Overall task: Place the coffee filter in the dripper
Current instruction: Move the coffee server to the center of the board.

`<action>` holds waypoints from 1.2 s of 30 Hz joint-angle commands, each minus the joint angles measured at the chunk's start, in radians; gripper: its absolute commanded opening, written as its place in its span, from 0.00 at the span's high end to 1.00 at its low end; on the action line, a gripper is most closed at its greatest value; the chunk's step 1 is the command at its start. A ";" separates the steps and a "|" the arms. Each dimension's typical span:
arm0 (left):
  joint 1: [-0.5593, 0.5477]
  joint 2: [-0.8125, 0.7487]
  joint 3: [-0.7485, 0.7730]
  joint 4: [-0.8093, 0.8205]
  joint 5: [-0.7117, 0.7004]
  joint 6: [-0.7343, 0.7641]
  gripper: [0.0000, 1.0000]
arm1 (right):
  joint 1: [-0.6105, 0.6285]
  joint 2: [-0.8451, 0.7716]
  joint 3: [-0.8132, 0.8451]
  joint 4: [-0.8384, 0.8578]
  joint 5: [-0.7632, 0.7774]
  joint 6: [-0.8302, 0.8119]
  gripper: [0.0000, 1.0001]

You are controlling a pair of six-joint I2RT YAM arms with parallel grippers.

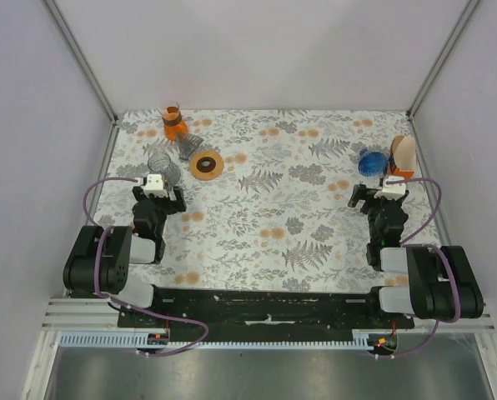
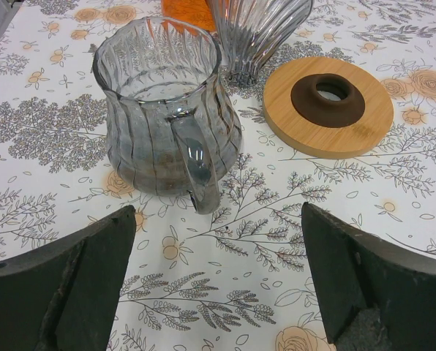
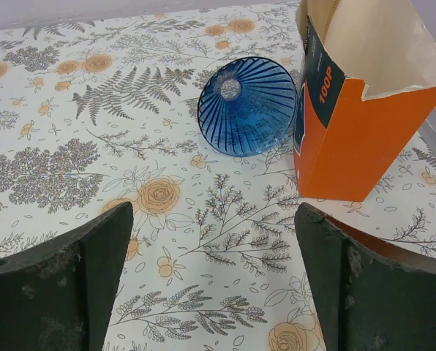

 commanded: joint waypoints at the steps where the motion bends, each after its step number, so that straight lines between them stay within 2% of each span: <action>1: -0.004 0.003 0.010 0.030 -0.007 0.026 0.00 | 0.002 0.000 0.034 0.025 -0.011 -0.015 0.02; 5: -0.004 0.004 0.012 0.030 -0.007 0.026 0.00 | 0.004 -0.047 0.052 -0.031 -0.066 -0.022 0.02; 9: -0.004 0.000 0.009 0.032 -0.006 0.027 0.00 | 0.004 -0.256 0.106 -0.307 0.030 0.011 0.02; 11: -0.004 -0.003 0.007 0.041 -0.001 0.029 0.00 | 0.004 -0.345 0.132 -0.389 0.000 0.044 0.02; 13: -0.004 -0.055 0.021 -0.019 0.013 0.038 0.00 | 0.002 -0.414 0.181 -0.516 -0.078 0.083 0.02; 18: -0.001 -0.247 0.194 -0.446 0.115 0.024 0.01 | 0.004 -0.502 0.373 -0.840 -0.322 0.180 0.02; 21: -0.001 -0.308 0.310 -0.676 0.285 0.058 0.05 | 0.002 -0.515 0.466 -0.932 -0.446 0.246 0.02; 24: -0.001 -0.304 0.517 -0.991 0.427 0.108 0.11 | 0.002 -0.506 0.549 -1.041 -0.511 0.266 0.02; 26: -0.001 -0.264 0.686 -1.141 0.447 0.113 0.16 | 0.033 -0.496 0.604 -1.108 -0.511 0.268 0.02; 30: -0.001 -0.111 0.973 -1.310 0.273 0.009 0.22 | 0.038 -0.471 0.667 -1.228 -0.494 0.266 0.02; 32: -0.001 -0.021 1.105 -1.372 0.176 0.001 0.27 | 0.039 -0.463 0.686 -1.268 -0.491 0.254 0.02; 36: 0.001 0.151 1.334 -1.510 -0.010 0.027 0.30 | 0.041 -0.449 0.715 -1.343 -0.480 0.203 0.02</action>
